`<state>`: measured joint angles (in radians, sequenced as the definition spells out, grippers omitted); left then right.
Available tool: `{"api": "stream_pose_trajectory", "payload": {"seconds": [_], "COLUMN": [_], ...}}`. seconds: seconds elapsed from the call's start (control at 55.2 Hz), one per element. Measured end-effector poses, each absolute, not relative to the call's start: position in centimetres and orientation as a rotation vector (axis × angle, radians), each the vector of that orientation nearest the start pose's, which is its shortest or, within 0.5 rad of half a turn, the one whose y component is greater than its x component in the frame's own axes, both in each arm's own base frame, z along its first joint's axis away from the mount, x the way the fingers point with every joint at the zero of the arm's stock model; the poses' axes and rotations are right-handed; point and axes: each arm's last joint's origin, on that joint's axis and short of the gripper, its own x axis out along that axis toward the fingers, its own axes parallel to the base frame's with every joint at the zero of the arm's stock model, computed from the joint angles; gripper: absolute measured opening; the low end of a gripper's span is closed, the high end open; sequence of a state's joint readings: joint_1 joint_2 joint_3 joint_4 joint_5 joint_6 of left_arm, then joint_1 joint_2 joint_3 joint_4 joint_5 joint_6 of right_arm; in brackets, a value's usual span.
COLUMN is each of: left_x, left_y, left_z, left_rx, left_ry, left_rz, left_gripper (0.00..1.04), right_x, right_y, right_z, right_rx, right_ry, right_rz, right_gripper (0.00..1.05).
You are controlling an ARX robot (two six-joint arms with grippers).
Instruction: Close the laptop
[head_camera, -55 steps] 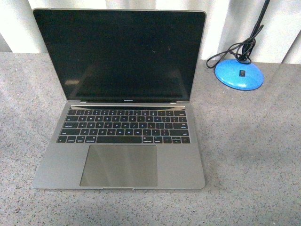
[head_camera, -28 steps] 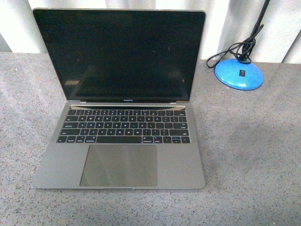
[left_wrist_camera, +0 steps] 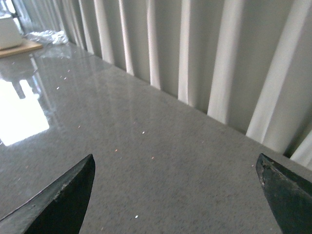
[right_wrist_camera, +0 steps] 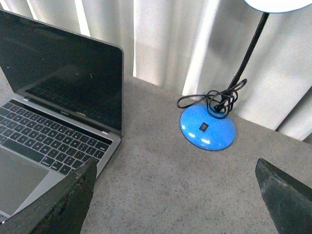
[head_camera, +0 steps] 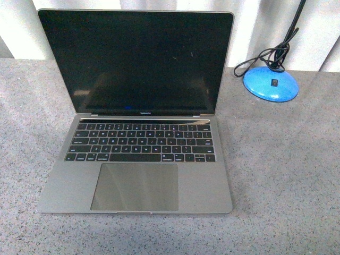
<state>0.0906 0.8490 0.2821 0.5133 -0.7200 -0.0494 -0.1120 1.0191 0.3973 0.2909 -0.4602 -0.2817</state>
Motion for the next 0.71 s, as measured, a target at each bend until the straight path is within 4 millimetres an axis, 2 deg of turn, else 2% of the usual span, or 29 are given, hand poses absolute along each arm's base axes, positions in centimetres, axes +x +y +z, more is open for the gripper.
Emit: {"api": "stream_pose_trajectory", "payload": {"seconds": [0.217, 0.344, 0.579, 0.633, 0.706], "left_x": [19.9, 22.1, 25.5, 26.2, 27.3], "left_y": [3.2, 3.1, 3.9, 4.0, 4.1], "left_z": [22.9, 23.3, 23.5, 23.6, 23.8], "left_rx": [0.051, 0.102, 0.137, 0.143, 0.142], "left_ry": [0.041, 0.093, 0.126, 0.123, 0.124], "left_rz": [0.629, 0.479, 0.413, 0.39, 0.351], "left_gripper": [0.98, 0.98, 0.98, 0.96, 0.84], "right_x": [22.1, 23.6, 26.7, 27.3, 28.1], "right_y": [-0.1, 1.1, 2.9, 3.3, 3.7], "right_z": [20.4, 19.8, 21.1, 21.4, 21.8], "right_rx": [-0.214, -0.255, -0.302, -0.309, -0.31], "right_ry": [0.282, 0.333, 0.305, 0.296, 0.295], "right_rz": [0.406, 0.453, 0.472, 0.476, 0.491], "right_gripper": [0.95, 0.95, 0.95, 0.95, 0.88]}}
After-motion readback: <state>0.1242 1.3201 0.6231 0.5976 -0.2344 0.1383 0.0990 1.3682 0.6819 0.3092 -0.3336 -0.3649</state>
